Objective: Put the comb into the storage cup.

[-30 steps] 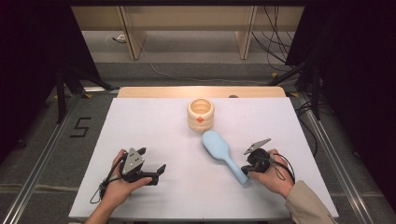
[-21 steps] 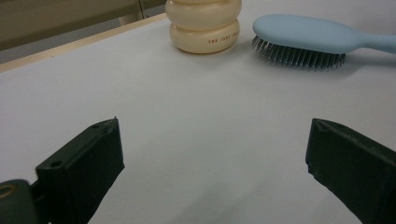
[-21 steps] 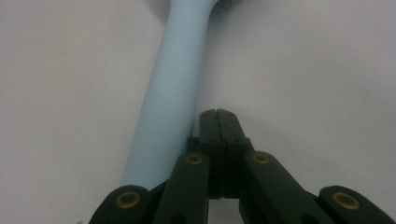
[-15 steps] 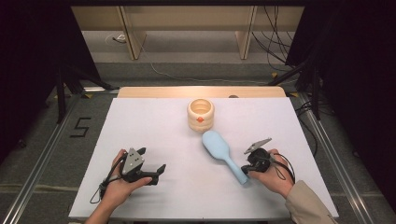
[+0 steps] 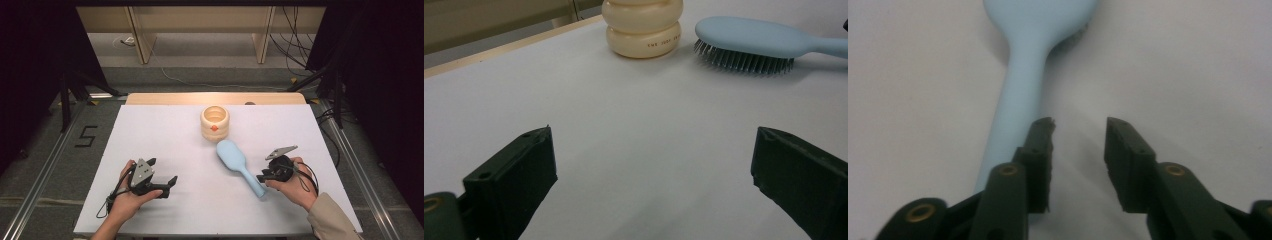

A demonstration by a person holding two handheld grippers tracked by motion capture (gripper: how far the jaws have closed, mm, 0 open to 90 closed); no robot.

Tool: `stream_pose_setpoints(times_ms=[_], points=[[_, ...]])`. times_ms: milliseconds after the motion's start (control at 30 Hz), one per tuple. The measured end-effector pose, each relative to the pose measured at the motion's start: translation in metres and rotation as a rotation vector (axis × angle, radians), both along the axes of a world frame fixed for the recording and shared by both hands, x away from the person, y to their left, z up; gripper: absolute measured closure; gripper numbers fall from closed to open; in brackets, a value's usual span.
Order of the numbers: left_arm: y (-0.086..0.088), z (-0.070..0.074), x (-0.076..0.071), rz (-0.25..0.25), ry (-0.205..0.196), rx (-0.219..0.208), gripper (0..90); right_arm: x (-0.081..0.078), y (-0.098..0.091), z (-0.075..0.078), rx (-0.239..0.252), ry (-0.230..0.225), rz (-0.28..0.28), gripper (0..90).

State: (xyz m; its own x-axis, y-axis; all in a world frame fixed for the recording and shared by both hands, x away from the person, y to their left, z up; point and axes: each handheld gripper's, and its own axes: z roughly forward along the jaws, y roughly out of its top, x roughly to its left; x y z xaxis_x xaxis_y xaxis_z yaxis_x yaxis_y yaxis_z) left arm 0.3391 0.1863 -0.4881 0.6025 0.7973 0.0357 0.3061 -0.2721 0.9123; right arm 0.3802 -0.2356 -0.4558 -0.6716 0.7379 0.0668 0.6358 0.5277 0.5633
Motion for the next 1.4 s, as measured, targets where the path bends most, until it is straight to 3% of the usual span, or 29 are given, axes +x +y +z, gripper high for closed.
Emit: stream_pose_setpoints(times_ms=[100,400,533,733,933,1267,1400], points=[[0.0,0.0,0.0,0.0,0.0,0.001,3.8,0.002,-0.003,0.005,0.073,-0.049,-0.038,45.8],[0.0,0.0,0.0,0.001,-0.001,-0.001,3.8,0.0,-0.014,0.026,0.287,-0.319,-0.067,15.2],[0.001,0.0,0.0,0.001,0.0,-0.002,3.8,-0.001,-0.019,0.032,0.343,-0.412,-0.089,9.9],[0.003,0.001,0.0,0.005,-0.004,-0.003,3.8,-0.001,-0.024,0.039,0.404,-0.477,-0.095,4.2],[0.003,0.002,-0.001,-0.004,-0.003,0.005,3.8,-0.001,-0.026,0.045,0.419,-0.505,-0.094,3.5],[0.009,0.003,-0.003,0.0,-0.006,0.005,3.8,0.001,-0.02,0.049,0.391,-0.459,-0.033,3.5],[0.013,0.002,-0.003,0.012,-0.007,0.003,3.8,0.001,-0.015,0.052,0.359,-0.429,-0.016,3.6]])
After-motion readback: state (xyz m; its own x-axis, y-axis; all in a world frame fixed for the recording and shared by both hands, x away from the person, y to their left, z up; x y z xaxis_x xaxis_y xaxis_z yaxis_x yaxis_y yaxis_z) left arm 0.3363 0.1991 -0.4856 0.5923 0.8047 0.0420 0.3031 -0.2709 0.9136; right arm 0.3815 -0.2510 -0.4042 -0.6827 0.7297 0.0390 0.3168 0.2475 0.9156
